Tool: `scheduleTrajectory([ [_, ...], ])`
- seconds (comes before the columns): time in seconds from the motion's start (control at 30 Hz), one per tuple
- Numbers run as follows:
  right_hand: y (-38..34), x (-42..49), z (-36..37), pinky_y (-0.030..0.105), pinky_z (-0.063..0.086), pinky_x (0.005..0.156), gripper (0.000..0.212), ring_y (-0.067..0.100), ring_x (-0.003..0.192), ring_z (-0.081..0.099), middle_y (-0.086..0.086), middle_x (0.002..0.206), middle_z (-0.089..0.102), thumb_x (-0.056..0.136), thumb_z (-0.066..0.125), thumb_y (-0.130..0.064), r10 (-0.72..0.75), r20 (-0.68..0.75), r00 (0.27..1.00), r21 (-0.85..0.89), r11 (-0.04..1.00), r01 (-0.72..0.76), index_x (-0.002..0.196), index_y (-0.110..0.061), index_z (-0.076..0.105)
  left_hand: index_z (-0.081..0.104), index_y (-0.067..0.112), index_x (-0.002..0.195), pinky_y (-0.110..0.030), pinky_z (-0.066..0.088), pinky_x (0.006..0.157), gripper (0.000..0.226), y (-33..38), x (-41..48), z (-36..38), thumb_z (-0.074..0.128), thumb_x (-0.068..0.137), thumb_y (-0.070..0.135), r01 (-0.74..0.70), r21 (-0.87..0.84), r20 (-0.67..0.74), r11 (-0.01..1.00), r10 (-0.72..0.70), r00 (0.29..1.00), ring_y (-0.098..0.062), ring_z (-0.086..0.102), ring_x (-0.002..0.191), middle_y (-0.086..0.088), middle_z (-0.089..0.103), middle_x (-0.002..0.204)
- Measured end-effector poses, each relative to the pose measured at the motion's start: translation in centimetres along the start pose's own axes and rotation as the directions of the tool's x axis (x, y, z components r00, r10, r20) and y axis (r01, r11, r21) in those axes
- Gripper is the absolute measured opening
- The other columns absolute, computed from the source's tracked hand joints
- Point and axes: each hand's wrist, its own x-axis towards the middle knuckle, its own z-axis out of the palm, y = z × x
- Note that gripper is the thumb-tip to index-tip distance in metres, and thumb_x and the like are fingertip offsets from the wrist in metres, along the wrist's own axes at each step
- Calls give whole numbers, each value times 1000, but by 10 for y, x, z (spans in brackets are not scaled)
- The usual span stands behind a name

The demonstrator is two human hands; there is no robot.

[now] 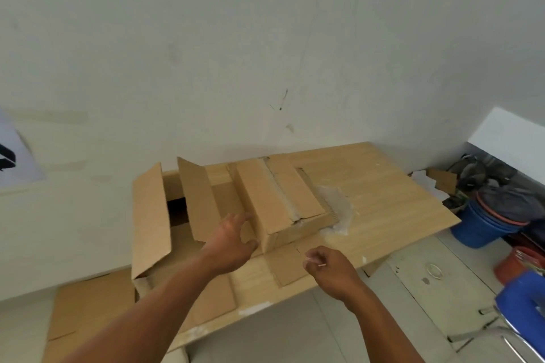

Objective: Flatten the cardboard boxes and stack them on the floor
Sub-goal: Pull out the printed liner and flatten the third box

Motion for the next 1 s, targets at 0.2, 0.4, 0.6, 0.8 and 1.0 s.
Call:
scheduleTrajectory([
  [0.2,0,69,-39,25,46,88,33,11,109,60,-5,123,63,94,60,-29,-48,47,998,-67,996,51,126,-22,60,39,24,148,-34,36,110,65,20,73,36,67,91,36,106,94,43,990,-110,993,-24,39,139,-6,40,151],
  [0.4,-11,141,-58,25,46,94,41,15,114,58,0,126,60,95,59,-27,-115,124,986,-234,962,142,135,-21,55,31,22,152,-45,37,114,73,22,171,61,63,89,42,271,83,-1,959,-272,962,-34,31,143,-13,27,157],
  [0.6,-13,201,-56,28,39,105,57,20,136,46,4,151,44,96,57,-29,-108,228,968,-301,937,176,149,-20,39,10,16,157,-50,34,115,85,30,233,81,57,93,45,431,10,16,902,-432,902,-44,20,147,-20,3,163],
  [0.8,-21,231,-32,27,41,99,58,18,125,52,4,137,51,94,59,-30,-10,279,960,-117,992,44,147,-18,37,6,14,158,-46,35,114,88,30,248,86,55,94,49,499,-100,-12,861,-502,865,-37,25,147,-16,7,164],
  [1.0,-40,245,-32,17,47,53,10,5,69,61,-6,83,66,93,55,-13,10,350,937,216,972,-91,95,-20,62,8,17,158,-46,36,111,106,35,258,84,61,82,68,522,-217,-64,825,-545,836,-35,27,146,-14,14,163],
])
